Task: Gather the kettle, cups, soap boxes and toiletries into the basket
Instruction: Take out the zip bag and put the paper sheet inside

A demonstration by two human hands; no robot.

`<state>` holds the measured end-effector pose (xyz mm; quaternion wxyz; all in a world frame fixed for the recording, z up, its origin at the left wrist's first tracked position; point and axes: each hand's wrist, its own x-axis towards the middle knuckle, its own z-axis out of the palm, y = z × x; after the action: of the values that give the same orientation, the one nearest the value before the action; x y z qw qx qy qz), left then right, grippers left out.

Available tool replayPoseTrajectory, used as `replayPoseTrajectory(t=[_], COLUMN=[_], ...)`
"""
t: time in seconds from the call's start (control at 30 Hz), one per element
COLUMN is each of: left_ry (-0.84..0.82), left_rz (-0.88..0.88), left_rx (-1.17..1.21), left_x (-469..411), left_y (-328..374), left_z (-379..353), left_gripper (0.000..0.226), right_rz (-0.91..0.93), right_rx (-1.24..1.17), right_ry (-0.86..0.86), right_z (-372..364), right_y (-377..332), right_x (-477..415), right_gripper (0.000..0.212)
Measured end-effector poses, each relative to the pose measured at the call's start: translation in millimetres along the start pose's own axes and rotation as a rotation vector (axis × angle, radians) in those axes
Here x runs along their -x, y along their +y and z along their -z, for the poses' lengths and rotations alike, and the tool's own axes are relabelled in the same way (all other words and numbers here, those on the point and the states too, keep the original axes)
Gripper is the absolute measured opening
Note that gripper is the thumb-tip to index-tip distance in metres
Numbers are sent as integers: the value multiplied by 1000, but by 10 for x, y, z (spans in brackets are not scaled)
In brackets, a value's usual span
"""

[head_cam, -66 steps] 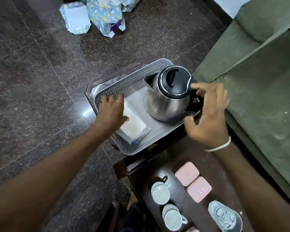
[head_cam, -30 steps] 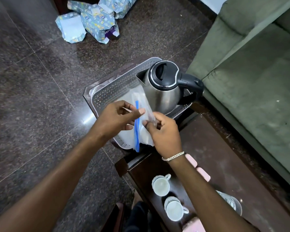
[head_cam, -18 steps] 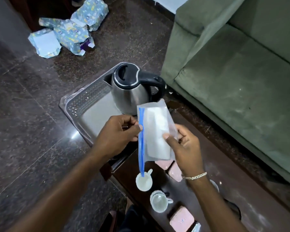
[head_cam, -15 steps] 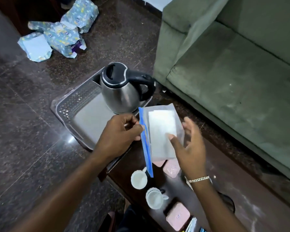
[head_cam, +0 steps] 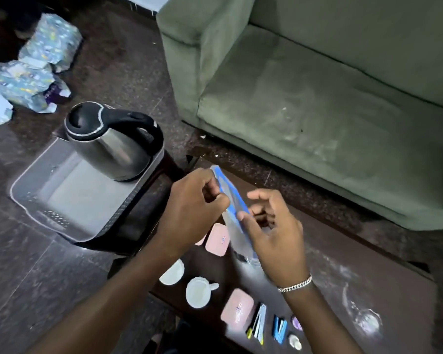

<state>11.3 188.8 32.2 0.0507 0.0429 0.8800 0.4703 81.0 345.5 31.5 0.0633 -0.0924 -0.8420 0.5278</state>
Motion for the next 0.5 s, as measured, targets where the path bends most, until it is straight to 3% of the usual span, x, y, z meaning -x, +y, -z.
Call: replayPoseTrajectory(t=[0.1,0.27,0.33,0.43,0.5], left_ry=[34,-54,-109,-157,-195], left_rz=[-130,-267,-287,-324,-332], left_rx=[-63,-128,-156,-189,-210], left_x=[68,197,245,319,386], left_y=[45,134,227,401,504], left_z=[-97,-253,-322,-436,-507], left_gripper=[25,32,40,46,50], right_rz=[101,163,88,-173,-302], right_rx=[100,439,634,920,868], right_ry=[32,67,37,-88,-145], right_z=[232,554,648,723,739], right_y=[116,242,190,41,-16], right_x=[28,97,126,158,175], right_gripper=[28,22,22,29,37])
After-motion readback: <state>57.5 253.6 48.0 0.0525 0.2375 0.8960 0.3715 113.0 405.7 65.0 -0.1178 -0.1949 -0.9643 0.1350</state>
